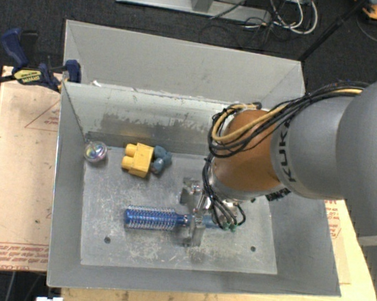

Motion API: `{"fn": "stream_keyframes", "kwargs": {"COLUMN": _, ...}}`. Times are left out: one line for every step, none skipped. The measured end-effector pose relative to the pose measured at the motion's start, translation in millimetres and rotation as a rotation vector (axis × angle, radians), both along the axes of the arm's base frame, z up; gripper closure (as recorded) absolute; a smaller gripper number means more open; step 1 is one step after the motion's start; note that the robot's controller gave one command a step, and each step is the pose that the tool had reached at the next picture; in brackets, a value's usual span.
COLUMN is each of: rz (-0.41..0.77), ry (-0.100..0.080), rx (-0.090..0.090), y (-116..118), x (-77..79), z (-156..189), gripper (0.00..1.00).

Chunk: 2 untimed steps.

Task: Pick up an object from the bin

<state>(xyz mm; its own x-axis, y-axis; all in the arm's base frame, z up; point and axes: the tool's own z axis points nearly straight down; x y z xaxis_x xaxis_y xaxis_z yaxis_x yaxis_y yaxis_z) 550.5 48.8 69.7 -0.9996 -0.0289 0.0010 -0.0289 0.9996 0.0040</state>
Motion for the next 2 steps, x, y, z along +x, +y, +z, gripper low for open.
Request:
{"fn": "stream_keyframes", "kwargs": {"rz": -0.006, "ry": -0.002, "rx": -0.003, "y": -4.5, "x": 0.8, "z": 0.6, "gripper": 1.00}}
{"fn": "stream_keyframes", "kwargs": {"rz": -0.067, "ry": -0.011, "rx": -0.002, "y": -3.7, "x": 11.6, "z": 148.7, "gripper": 1.00}}
